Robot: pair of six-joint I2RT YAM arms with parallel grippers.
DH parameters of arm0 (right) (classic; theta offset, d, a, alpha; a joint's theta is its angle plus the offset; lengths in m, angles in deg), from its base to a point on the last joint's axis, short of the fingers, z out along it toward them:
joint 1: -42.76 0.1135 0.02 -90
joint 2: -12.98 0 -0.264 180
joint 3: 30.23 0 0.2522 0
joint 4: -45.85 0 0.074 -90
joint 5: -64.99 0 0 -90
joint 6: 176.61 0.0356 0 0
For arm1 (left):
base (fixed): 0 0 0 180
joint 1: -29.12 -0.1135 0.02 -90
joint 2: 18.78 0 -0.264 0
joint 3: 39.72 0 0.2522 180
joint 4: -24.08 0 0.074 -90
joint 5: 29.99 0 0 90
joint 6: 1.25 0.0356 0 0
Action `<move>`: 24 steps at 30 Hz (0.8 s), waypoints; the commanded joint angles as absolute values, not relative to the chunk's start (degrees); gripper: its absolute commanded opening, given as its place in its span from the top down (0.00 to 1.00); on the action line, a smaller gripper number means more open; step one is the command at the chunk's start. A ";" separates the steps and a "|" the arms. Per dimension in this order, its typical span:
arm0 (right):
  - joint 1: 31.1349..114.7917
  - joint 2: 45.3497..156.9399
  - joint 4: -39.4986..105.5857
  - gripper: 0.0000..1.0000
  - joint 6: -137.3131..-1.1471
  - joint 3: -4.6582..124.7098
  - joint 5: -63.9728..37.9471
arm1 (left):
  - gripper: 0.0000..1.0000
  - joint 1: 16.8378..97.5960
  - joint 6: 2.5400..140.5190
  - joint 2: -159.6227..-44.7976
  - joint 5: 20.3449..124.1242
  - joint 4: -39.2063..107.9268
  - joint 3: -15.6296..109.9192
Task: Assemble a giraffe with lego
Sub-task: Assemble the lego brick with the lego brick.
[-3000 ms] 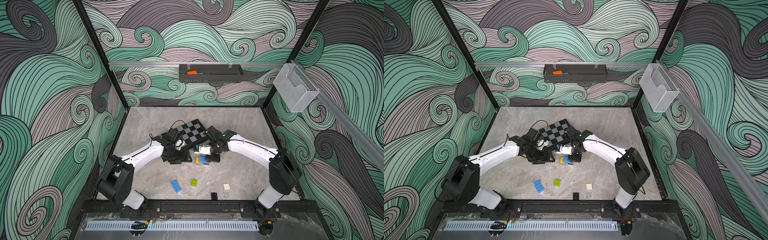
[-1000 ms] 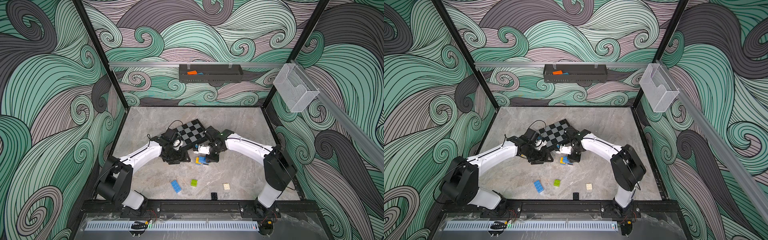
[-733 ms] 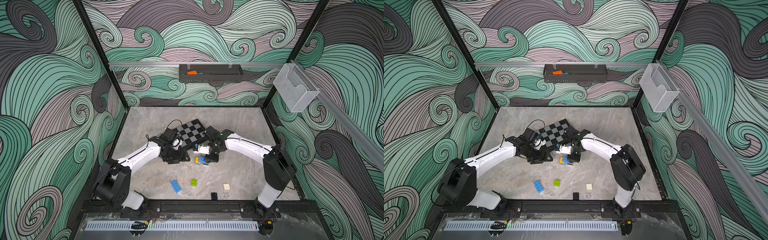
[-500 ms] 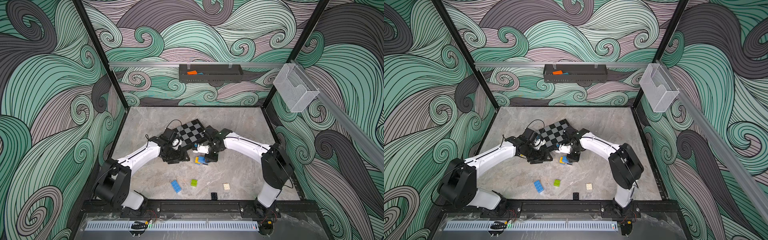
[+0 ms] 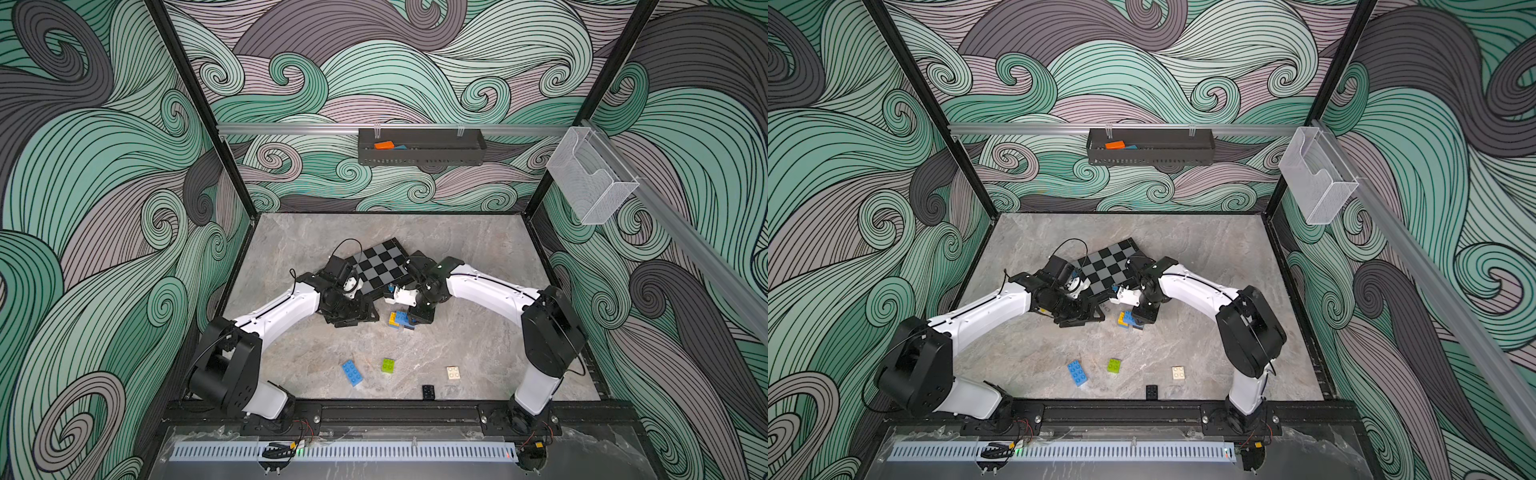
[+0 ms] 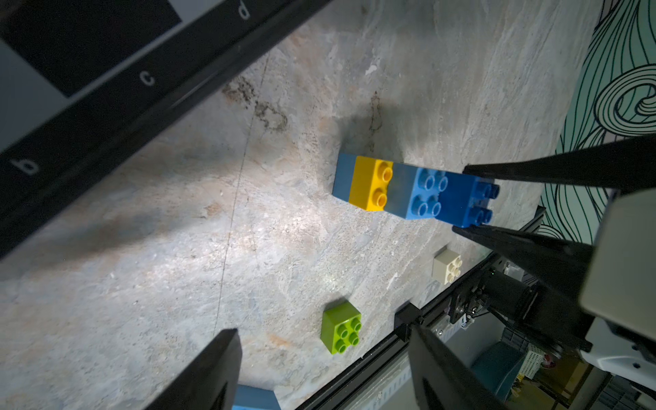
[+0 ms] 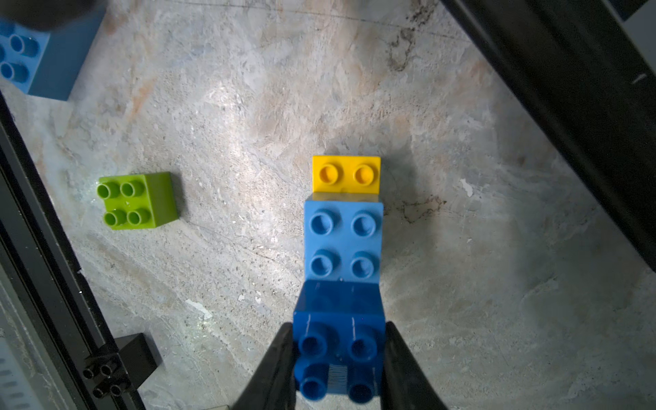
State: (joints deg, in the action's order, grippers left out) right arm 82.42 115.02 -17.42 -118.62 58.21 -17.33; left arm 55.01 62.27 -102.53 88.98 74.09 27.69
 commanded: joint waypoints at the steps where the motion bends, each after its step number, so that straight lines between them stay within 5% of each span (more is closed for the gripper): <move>1: 82.67 114.30 -17.15 0.56 -116.49 56.13 -16.16 | 0.21 54.44 62.21 -100.96 89.32 74.53 28.14; 12: 81.29 103.31 -11.77 0.11 -105.80 53.58 -15.40 | 0.20 54.41 62.09 -98.35 87.53 76.06 28.40; 19: 76.90 101.20 -7.09 0.12 -86.04 47.64 -13.04 | 0.20 54.42 60.82 -98.14 88.07 73.92 26.83; 24: 75.78 105.66 -7.00 0.11 -85.50 48.77 -14.28 | 0.17 54.76 59.64 -97.41 88.35 72.74 26.76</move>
State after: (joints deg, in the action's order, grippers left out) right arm 76.34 104.44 -8.18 -89.05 48.81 -14.42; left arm 54.75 60.72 -98.46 88.10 73.59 26.81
